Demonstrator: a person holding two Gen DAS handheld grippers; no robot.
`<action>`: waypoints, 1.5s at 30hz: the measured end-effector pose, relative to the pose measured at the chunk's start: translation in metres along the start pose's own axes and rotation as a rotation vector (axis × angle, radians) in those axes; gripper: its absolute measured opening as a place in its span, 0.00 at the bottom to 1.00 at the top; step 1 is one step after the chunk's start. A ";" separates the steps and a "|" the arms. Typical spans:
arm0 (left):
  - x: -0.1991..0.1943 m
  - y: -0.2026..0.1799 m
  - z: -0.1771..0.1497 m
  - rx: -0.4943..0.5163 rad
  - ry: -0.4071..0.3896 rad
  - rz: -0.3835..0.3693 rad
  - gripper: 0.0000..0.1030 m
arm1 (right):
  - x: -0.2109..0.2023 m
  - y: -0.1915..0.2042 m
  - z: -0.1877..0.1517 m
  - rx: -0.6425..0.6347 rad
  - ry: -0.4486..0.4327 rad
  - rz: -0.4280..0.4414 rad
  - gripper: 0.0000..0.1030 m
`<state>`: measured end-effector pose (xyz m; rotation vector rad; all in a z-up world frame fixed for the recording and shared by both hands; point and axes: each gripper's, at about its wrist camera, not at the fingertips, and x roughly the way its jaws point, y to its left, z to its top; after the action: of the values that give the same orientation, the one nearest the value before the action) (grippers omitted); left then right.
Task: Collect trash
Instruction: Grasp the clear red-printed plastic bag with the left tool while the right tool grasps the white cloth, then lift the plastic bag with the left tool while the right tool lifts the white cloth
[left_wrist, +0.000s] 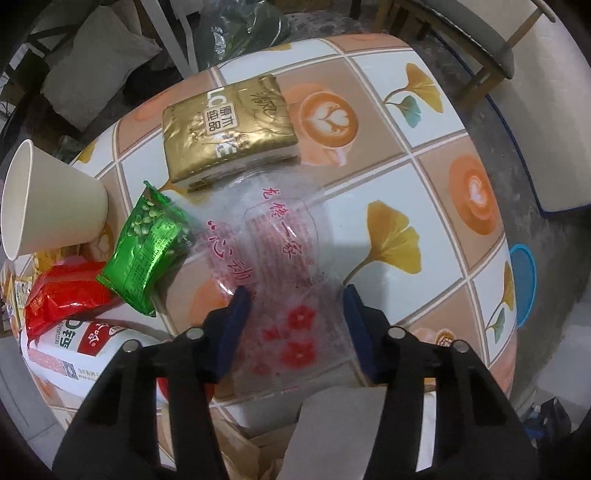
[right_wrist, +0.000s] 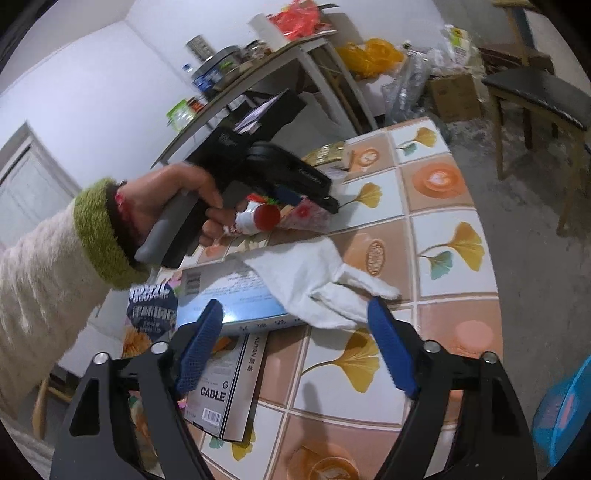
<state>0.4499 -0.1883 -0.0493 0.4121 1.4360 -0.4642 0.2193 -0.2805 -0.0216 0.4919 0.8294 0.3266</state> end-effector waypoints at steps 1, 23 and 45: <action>-0.001 -0.005 -0.001 0.001 -0.002 0.002 0.44 | 0.002 0.004 0.000 -0.033 0.007 0.005 0.69; -0.042 0.010 -0.018 0.027 -0.094 -0.079 0.24 | 0.029 0.026 -0.007 -0.336 0.077 -0.215 0.04; -0.127 0.010 -0.067 0.014 -0.249 -0.122 0.24 | 0.002 0.083 -0.004 -0.477 0.018 -0.267 0.41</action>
<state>0.3893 -0.1371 0.0703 0.2683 1.2204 -0.6026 0.2107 -0.2083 0.0198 -0.0677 0.7920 0.2696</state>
